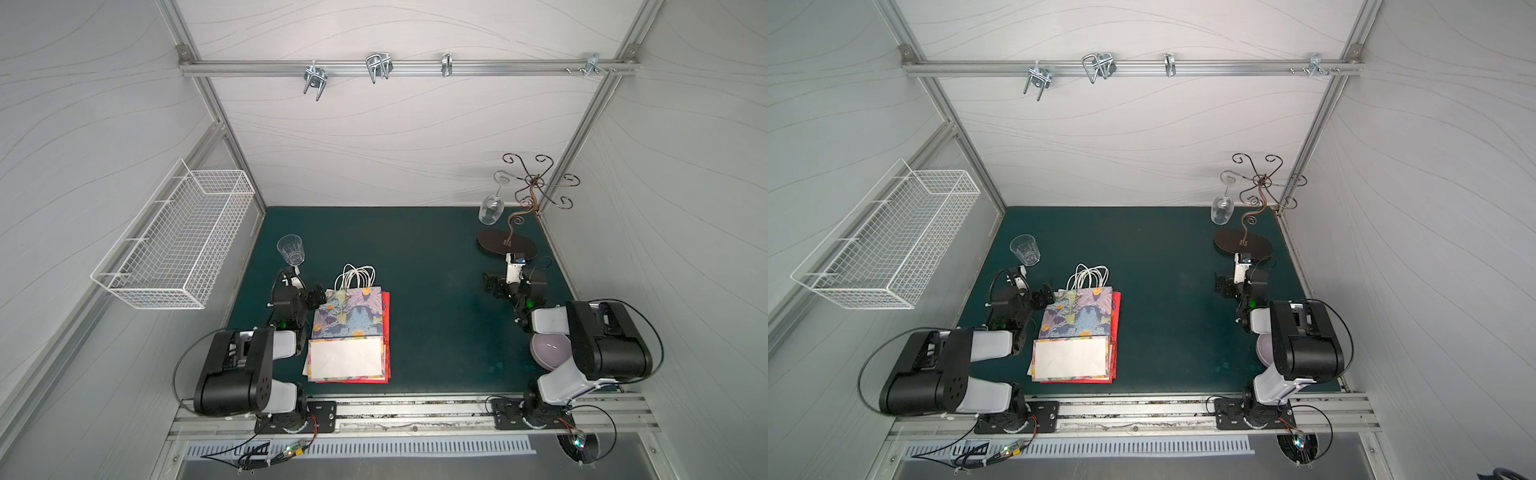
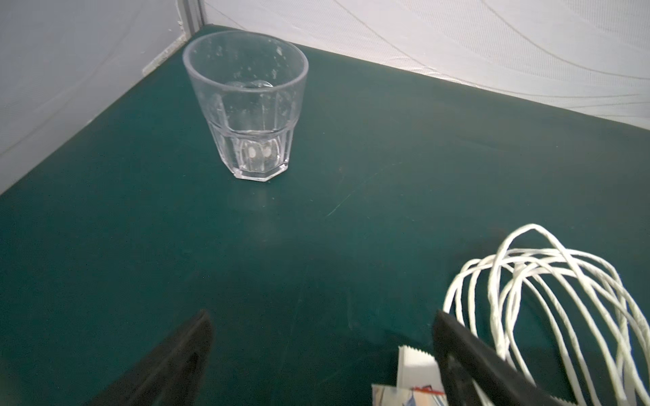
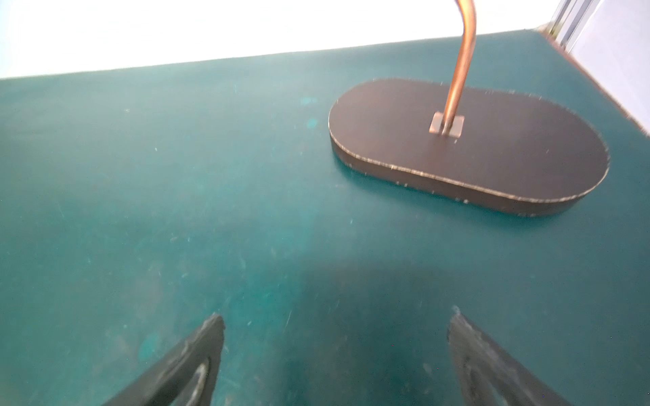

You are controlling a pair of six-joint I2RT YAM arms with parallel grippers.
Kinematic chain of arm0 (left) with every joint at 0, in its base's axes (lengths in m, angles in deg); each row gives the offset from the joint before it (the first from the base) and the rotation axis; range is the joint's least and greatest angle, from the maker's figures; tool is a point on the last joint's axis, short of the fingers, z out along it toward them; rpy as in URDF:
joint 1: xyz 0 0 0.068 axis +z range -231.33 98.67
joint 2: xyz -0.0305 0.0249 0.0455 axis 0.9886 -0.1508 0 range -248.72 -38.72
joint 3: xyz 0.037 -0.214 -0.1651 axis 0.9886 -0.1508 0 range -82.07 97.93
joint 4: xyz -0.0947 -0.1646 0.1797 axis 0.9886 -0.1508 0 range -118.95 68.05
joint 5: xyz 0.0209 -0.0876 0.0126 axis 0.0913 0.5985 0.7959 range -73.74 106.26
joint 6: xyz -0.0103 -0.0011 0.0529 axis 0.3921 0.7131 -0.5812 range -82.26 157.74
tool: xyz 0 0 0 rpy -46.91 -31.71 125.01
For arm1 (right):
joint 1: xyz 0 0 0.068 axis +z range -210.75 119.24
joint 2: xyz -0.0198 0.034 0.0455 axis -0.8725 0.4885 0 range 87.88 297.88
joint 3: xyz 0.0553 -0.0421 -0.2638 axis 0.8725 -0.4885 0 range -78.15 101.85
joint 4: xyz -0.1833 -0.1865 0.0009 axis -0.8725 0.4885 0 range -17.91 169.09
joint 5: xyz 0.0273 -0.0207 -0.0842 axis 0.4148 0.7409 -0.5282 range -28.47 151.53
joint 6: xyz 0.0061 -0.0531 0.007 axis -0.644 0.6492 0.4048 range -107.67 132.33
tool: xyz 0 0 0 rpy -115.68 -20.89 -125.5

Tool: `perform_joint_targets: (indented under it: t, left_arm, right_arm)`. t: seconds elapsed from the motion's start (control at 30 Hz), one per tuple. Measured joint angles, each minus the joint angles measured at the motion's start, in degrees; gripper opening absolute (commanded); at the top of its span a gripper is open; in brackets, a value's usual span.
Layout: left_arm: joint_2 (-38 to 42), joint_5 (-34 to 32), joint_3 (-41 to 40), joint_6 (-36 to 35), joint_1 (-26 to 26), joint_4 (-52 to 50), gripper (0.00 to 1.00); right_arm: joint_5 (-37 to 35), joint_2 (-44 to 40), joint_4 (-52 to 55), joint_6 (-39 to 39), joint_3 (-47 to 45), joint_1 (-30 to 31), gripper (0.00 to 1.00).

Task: Put away the paper bag
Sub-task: Reset both arms

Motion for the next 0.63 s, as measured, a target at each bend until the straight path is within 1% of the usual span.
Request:
perform_joint_targets:
  t: [0.07, 0.1, 0.2, 0.33, 0.63]
  left_arm:
    - [-3.15, -0.28, 1.81, 0.07, 0.0, -0.17, 1.0]
    - [-3.5, -0.98, 3.13, 0.0, -0.39, -2.03, 1.0]
    - [-3.72, -4.9, 6.36, -1.33, -3.06, -2.93, 1.0]
    - [-3.65, -6.99, 8.07, -2.64, -5.42, -3.04, 1.0]
    - [-3.8, -7.89, 8.55, -2.99, -4.92, -5.62, 1.0]
  right_arm:
    - [0.13, 0.0, -0.5, 0.0, 0.0, -0.04, 0.99]
    - [0.15, 0.0, -0.7, 0.0, 0.0, -0.04, 0.99]
    - [0.31, 0.0, -0.94, 0.02, 0.0, -0.04, 0.99]
    - [0.5, 0.0, -0.96, 0.02, 0.0, -0.04, 0.99]
    - [0.28, 0.0, -0.96, 0.07, 0.0, 0.17, 0.99]
